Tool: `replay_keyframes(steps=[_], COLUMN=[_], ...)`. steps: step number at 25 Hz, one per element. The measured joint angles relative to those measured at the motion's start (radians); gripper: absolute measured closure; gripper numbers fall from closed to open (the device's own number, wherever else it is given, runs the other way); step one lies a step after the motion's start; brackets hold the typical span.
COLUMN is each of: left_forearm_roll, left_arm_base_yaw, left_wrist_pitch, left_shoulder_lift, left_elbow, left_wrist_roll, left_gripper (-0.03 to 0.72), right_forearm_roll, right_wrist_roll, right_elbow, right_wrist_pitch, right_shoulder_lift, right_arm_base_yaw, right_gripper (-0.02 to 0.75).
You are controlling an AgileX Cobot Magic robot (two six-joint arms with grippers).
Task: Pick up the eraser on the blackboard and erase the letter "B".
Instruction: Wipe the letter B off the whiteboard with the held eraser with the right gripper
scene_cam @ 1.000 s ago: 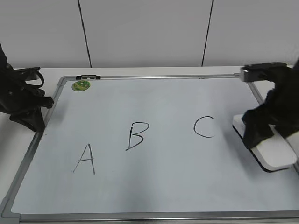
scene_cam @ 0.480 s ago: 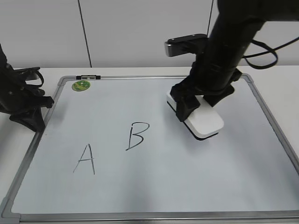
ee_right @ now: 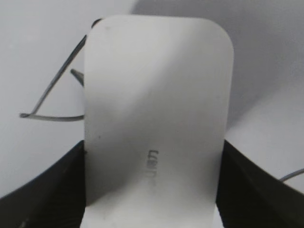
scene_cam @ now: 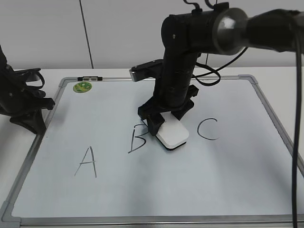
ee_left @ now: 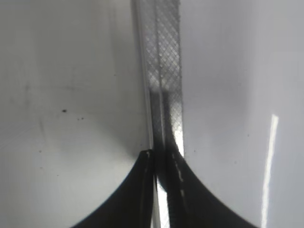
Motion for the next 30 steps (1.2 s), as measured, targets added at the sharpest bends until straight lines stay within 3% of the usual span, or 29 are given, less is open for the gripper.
replay_keyframes(steps=[16, 30], left_forearm_roll=[0.0, 0.0], left_arm_base_yaw=[0.0, 0.0], left_wrist_pitch=[0.002, 0.002], left_shoulder_lift=[0.0, 0.0], left_elbow=[0.0, 0.0], left_wrist_roll=[0.0, 0.0], left_gripper=[0.655, 0.655], right_forearm_roll=[-0.094, -0.123], right_wrist_roll=[0.0, -0.004], right_elbow=[-0.197, -0.202], right_wrist_pitch=[0.064, 0.088], right_shoulder_lift=[0.155, 0.16], right_arm_base_yaw=[0.008, 0.22], right_gripper=[0.2, 0.2])
